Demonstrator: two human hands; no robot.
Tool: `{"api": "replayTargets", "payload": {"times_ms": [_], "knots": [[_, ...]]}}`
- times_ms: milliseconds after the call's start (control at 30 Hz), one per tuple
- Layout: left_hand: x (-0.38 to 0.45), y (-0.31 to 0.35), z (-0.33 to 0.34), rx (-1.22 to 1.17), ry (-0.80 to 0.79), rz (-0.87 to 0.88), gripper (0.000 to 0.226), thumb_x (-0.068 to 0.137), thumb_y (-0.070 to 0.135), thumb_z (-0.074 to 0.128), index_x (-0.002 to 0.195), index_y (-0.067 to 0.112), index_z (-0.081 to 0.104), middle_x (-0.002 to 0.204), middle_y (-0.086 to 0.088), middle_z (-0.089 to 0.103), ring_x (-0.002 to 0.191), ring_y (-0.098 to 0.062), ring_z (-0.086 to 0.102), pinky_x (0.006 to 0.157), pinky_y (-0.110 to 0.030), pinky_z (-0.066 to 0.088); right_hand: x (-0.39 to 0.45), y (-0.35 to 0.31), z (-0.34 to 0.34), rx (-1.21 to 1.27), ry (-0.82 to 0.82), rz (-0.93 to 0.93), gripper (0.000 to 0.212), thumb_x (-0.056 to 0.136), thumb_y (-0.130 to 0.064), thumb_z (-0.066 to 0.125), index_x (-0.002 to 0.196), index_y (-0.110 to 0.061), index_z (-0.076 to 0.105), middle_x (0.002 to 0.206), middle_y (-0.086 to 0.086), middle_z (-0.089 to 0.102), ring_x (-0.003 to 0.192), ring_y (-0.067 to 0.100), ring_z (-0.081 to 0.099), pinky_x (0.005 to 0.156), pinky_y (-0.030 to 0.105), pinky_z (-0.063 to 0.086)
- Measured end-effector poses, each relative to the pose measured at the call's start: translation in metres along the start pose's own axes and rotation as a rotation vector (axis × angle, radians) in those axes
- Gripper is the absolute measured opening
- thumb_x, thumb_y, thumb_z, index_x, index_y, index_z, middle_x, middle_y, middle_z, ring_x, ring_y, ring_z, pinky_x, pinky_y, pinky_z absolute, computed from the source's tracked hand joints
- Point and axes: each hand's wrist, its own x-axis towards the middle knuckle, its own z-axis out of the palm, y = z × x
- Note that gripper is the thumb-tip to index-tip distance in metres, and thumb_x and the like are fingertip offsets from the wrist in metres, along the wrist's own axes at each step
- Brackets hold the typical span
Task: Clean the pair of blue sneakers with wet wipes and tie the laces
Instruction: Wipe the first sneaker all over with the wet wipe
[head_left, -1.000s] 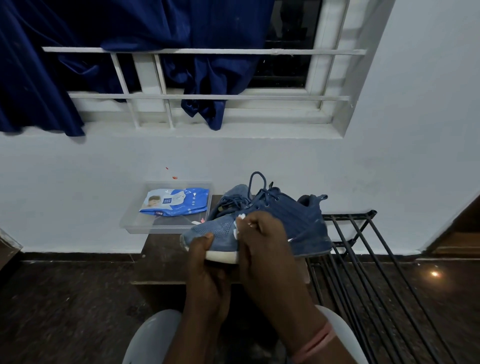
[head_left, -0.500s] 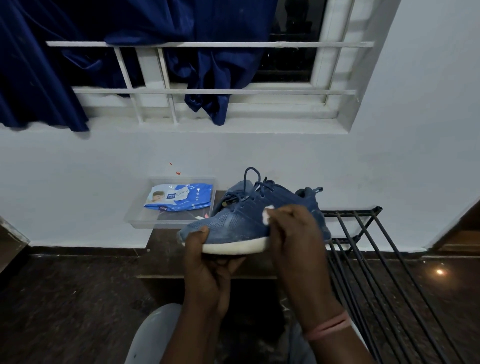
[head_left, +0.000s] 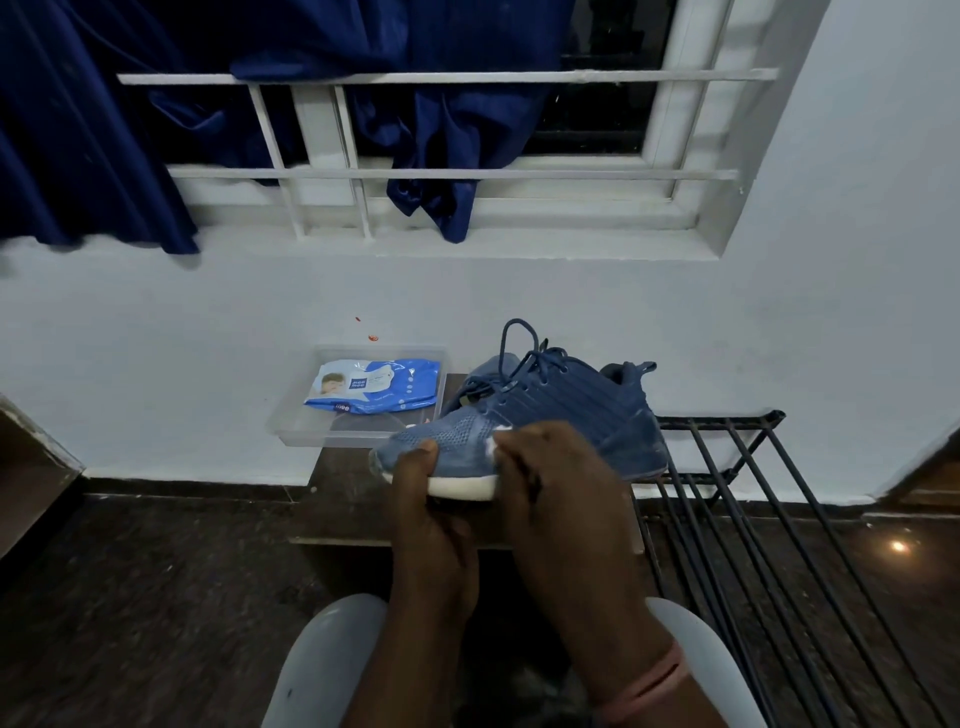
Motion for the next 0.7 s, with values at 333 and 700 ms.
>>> {"api": "replayTargets", "payload": {"times_ms": [333,700], "knots": [[-0.004,-0.003,-0.001,-0.077,-0.023,-0.048,0.038,0.084,0.035,0.057,0.109,0.013,0.075,0.105,-0.013,0.075,0.090,-0.026,0.072,0.082,-0.039,0.056,-0.004,-0.011,0.001,-0.048,-0.050,-0.017,0.012,0.086,-0.010,0.067,0.093,-0.016,0.074,0.090,-0.001,0.065,0.078,0.011,0.059,0.071,0.014,0.037],[0.001,0.008,0.002,-0.060,-0.059,-0.029,0.048,0.086,0.031,0.055,0.127,0.009,0.065,0.124,-0.020,0.070,0.110,-0.035,0.067,0.098,-0.049,0.050,0.002,0.001,-0.010,0.045,-0.074,-0.054,0.021,0.088,-0.018,0.058,0.099,-0.016,0.075,0.092,-0.004,0.065,0.083,0.011,0.057,0.072,0.018,0.043]]}}
